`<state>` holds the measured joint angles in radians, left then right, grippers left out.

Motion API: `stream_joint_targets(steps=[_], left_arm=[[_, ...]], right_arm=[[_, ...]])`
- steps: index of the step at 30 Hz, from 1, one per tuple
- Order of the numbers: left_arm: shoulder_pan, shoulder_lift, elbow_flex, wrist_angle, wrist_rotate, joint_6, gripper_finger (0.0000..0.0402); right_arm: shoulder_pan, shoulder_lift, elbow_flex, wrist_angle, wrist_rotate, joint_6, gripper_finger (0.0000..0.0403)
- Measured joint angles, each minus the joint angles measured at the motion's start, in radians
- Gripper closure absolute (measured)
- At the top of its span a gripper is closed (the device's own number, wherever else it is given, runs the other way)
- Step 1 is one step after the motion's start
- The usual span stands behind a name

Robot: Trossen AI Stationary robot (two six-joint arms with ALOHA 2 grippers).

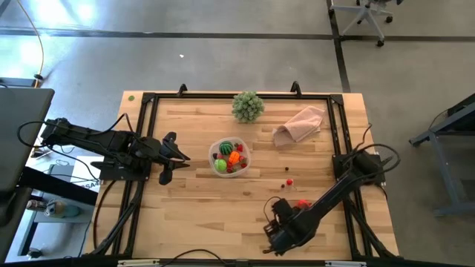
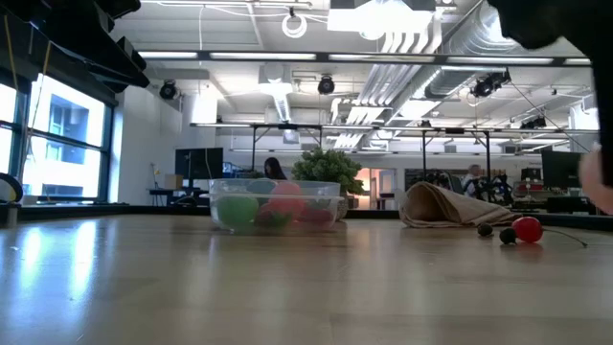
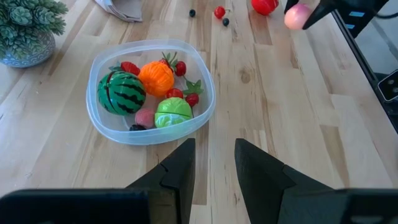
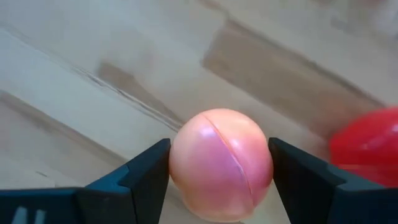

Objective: Pick and placing Produce into tupperware
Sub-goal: Put the pink peach into the transparent bin

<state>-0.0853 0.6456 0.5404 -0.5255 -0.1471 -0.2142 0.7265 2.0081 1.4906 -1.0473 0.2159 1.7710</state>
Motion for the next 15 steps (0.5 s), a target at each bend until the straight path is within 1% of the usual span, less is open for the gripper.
stream_joint_targets(steps=[2, 5, 8, 11, 12, 15], left_arm=[[0.0, 0.0, 0.0, 0.0, 0.0, 0.0, 0.03], [0.0, 0.0, 0.0, 0.0, 0.0, 0.0, 0.03], [0.0, 0.0, 0.0, 0.0, 0.0, 0.0, 0.03], [0.0, 0.0, 0.0, 0.0, 0.0, 0.0, 0.03], [0.0, 0.0, 0.0, 0.0, 0.0, 0.0, 0.03], [0.0, 0.0, 0.0, 0.0, 0.0, 0.0, 0.03]], right_arm=[[0.0, -0.021, 0.0, 0.0, 0.047, -0.011, 0.0163], [-0.003, -0.061, 0.0, 0.006, 0.152, -0.054, 0.0163], [-0.024, -0.105, 0.0, 0.008, 0.281, -0.132, 0.0163], [-0.069, -0.15, 0.0, 0.013, 0.406, -0.244, 0.0163], [-0.091, -0.163, 0.0, 0.019, 0.43, -0.293, 0.0163], [-0.177, -0.194, 0.0, 0.068, 0.445, -0.466, 0.0163]])
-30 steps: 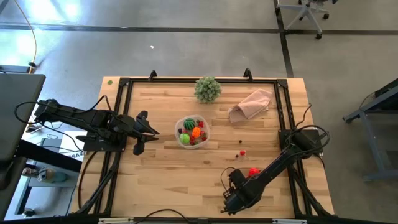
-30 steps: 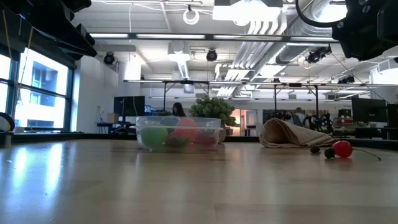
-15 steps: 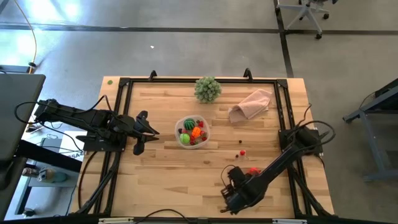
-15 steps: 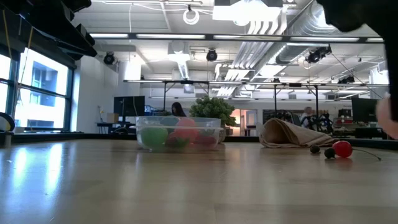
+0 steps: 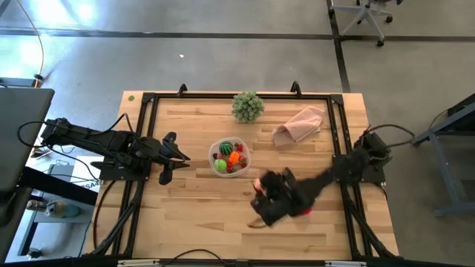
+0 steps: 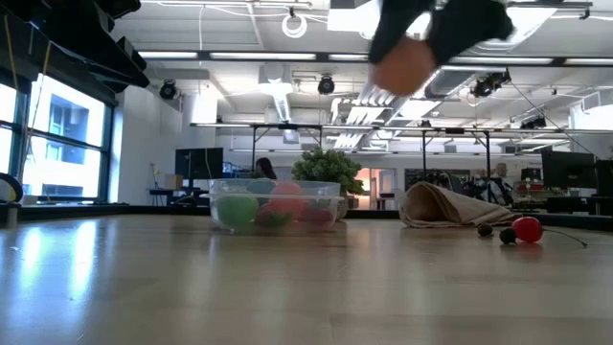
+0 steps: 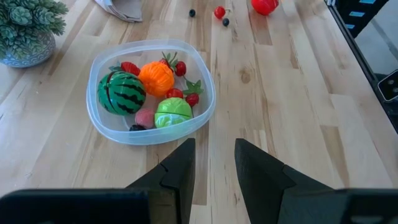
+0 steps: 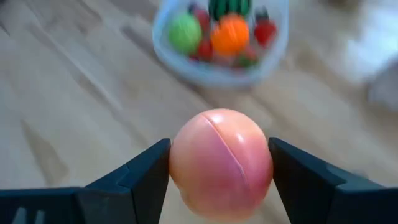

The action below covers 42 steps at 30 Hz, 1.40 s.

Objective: Pick and placing Produce into tupperware
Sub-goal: Put the pink peach into the transparent bin

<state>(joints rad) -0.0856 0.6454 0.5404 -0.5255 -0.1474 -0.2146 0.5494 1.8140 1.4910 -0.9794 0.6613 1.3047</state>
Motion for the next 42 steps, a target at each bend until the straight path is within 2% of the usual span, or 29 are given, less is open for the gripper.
stream_joint_targets(steps=[4, 7, 12, 16, 24, 31, 42], left_arm=[[0.0, 0.0, 0.0, 0.0, 0.0, 0.0, 0.03], [0.0, 0.0, 0.0, 0.0, 0.0, 0.0, 0.03], [0.0, 0.0, 0.0, 0.0, 0.0, 0.0, 0.03], [0.0, 0.0, 0.0, 0.0, 0.0, 0.0, 0.03], [0.0, 0.0, 0.0, 0.0, 0.0, 0.0, 0.03], [0.0, 0.0, 0.0, 0.0, 0.0, 0.0, 0.03], [0.0, 0.0, 0.0, 0.0, 0.0, 0.0, 0.03]], right_arm=[[-0.131, -0.012, 0.0, 0.164, -0.026, -0.282, 0.0163], [-0.233, -0.009, 0.0, 0.314, -0.114, -0.48, 0.0163], [-0.367, 0.002, 0.0, 0.469, -0.237, -0.67, 0.0163], [-0.433, 0.029, 0.0, 0.556, -0.331, -0.741, 0.0163], [-0.52, 0.169, 0.0, 0.716, -0.513, -0.79, 0.0163], [-0.543, 0.232, 0.0, 0.718, -0.524, -0.817, 0.0163], [-0.529, 0.235, 0.0, 0.708, -0.526, -0.89, 0.0163]])
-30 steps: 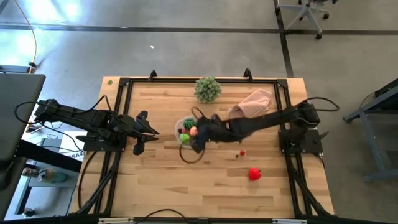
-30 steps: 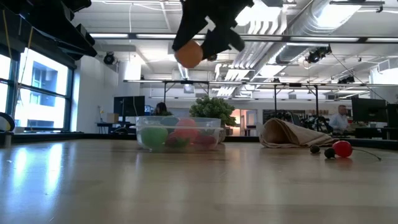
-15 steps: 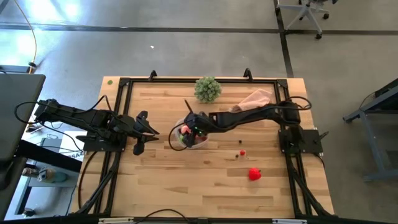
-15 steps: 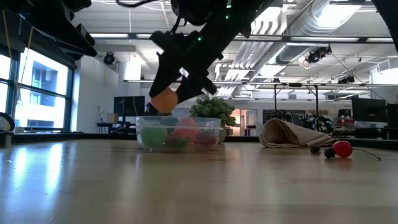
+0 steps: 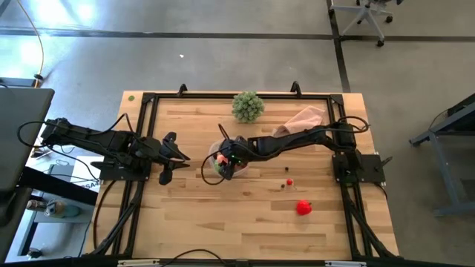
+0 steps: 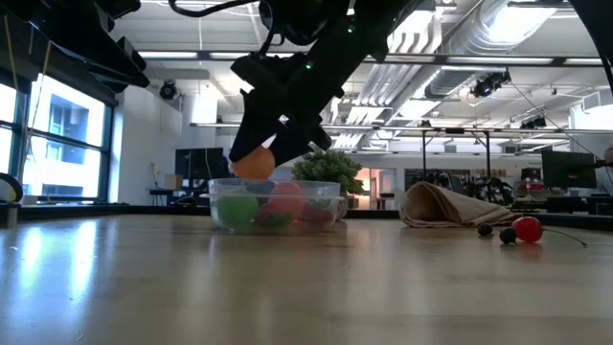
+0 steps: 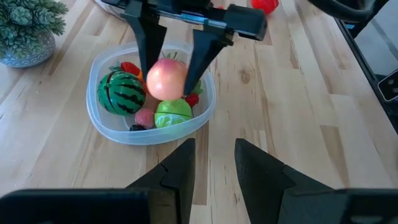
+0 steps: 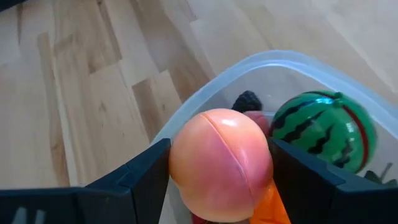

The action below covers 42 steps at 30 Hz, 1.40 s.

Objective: Pick and placing Produce into tupperware
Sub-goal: Put the pink peach into the transparent bin

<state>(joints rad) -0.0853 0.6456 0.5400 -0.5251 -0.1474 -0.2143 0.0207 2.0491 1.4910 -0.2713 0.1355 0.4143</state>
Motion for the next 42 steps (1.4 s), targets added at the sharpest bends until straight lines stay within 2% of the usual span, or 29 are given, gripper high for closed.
stream_joint_targets(steps=[11, 20, 24, 42], left_arm=[[0.0, 0.0, 0.0, 0.0, 0.0, 0.0, 0.03], [0.0, 0.0, 0.0, 0.0, 0.0, 0.0, 0.03], [0.0, 0.0, 0.0, 0.0, 0.0, 0.0, 0.03], [0.0, 0.0, 0.0, 0.0, 0.0, 0.0, 0.03]], right_arm=[[-0.001, 0.0, 0.0, -0.016, -0.014, -0.007, 0.0162], [-0.002, 0.0, 0.0, -0.016, -0.005, -0.013, 0.0141], [-0.003, 0.0, 0.0, -0.016, 0.022, -0.017, 0.014], [-0.029, 0.0, 0.0, 0.006, 0.001, -0.027, 0.0139]])
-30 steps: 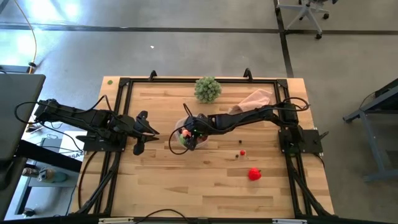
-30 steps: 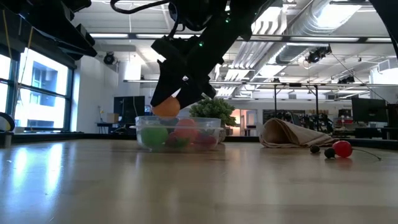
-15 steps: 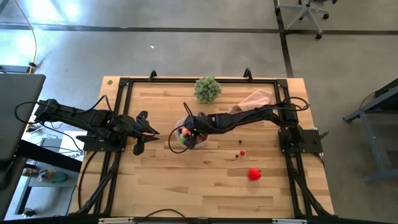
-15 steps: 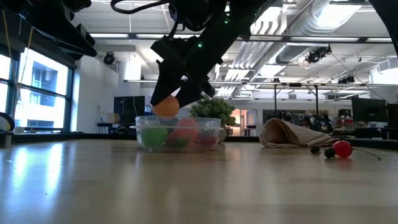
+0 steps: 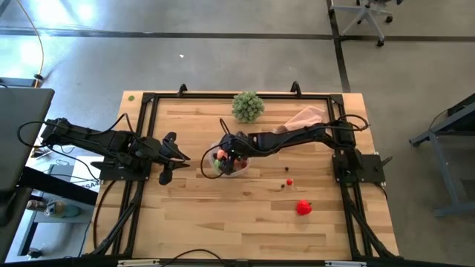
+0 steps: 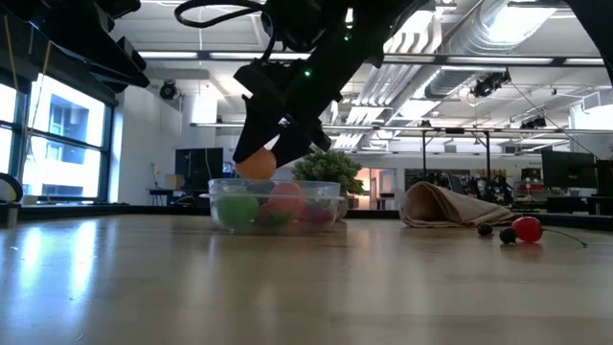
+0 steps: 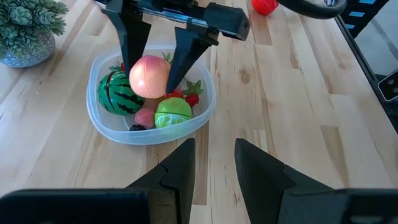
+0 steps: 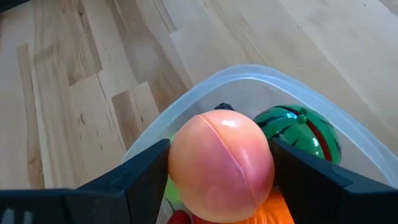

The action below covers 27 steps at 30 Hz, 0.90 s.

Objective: Pick and placing Produce into tupperware
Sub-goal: Put the pink peach into the transparent bin

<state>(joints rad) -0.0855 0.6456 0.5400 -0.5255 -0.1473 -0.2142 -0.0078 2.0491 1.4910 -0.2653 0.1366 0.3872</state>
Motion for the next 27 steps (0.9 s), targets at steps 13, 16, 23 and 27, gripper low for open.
stream_joint_targets(steps=[13, 16, 23, 27], left_arm=[[0.0, 0.0, 0.0, 0.0, 0.0, 0.0, 0.03], [0.0, 0.0, 0.0, 0.0, 0.0, 0.0, 0.03], [0.0, 0.0, 0.0, 0.0, 0.0, 0.0, 0.03], [0.0, 0.0, 0.0, 0.0, 0.0, 0.0, 0.03]], right_arm=[[0.001, 0.074, 0.0, 0.035, -0.063, 0.002, 0.0139], [0.001, 0.076, 0.0, 0.037, -0.062, -0.003, 0.0139], [0.001, 0.076, 0.0, 0.047, -0.063, -0.017, 0.0139], [0.001, 0.075, 0.0, 0.048, -0.067, -0.03, 0.0139]])
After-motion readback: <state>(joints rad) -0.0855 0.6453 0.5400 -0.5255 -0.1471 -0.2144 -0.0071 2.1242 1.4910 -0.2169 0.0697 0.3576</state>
